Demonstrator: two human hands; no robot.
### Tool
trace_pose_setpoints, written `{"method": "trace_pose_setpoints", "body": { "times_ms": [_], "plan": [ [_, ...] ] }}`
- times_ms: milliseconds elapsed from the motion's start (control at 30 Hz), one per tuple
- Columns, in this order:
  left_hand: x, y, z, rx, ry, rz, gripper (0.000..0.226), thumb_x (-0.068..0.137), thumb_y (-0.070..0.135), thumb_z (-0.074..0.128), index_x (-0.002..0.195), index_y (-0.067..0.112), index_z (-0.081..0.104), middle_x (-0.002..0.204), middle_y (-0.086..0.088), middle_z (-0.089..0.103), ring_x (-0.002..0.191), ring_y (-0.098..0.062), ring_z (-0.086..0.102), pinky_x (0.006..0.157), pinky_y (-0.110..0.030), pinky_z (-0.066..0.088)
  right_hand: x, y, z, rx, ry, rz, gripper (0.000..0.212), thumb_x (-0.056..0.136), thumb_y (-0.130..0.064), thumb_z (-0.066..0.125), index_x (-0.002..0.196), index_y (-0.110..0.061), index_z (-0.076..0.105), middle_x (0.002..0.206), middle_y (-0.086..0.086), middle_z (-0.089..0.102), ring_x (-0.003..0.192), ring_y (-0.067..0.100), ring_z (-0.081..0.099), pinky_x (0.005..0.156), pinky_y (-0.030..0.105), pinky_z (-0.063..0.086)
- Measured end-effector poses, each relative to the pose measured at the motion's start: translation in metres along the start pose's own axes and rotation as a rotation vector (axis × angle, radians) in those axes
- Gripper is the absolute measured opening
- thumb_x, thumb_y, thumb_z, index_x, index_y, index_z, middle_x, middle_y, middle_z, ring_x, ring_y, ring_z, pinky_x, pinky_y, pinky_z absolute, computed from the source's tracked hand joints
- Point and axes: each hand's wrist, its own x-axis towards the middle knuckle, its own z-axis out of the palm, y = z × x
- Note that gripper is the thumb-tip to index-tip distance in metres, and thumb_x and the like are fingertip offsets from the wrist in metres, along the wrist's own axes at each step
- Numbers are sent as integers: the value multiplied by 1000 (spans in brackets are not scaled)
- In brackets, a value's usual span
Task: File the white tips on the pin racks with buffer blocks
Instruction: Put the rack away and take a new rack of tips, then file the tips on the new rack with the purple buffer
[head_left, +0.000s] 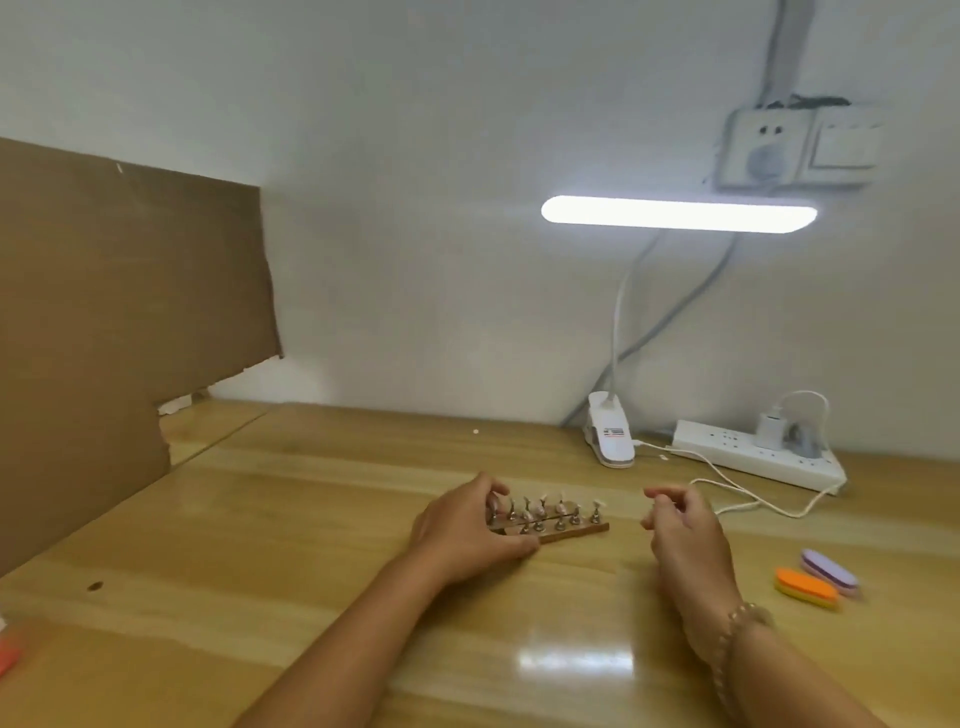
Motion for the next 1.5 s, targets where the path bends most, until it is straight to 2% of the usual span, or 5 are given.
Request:
{"method": "trace_pose_setpoints", "body": {
  "times_ms": [200,500,667,1000,1500],
  "plan": [
    [-17,64,42,-129,-116,127,74,56,74,75,119,47,48,107,29,58,91,7,58,77,-23,44,0,28,-85,-382,-17,-48,10,91,-22,55,99,-27,54,89,-10,59,83,15,58,81,35,46],
    [-21,71,51,-95,79,129,78,64,65,77,127,39,40,110,29,52,90,8,56,80,-22,45,2,38,-83,-711,-125,-244,9,85,-34,57,91,-36,51,97,-22,51,92,1,52,69,30,43],
    [-25,74,50,-124,113,125,69,70,56,78,121,37,36,118,25,51,98,8,59,88,-31,53,2,40,-86,-703,-111,-243,12,83,-38,60,90,-37,52,104,-20,49,96,1,54,72,31,44],
    [-40,80,48,-47,55,159,29,81,45,71,72,31,47,65,15,58,65,0,54,57,-24,34,-6,40,-89,-670,-177,-318,25,72,-62,63,85,-41,60,96,-25,59,93,-11,55,78,29,50],
    [-60,94,53,8,52,459,20,78,55,61,82,38,51,82,20,59,83,0,53,65,-18,42,-16,41,-85,-523,-335,-427,20,74,-52,62,86,-37,60,95,-21,57,99,1,58,85,39,53]
  ]
}}
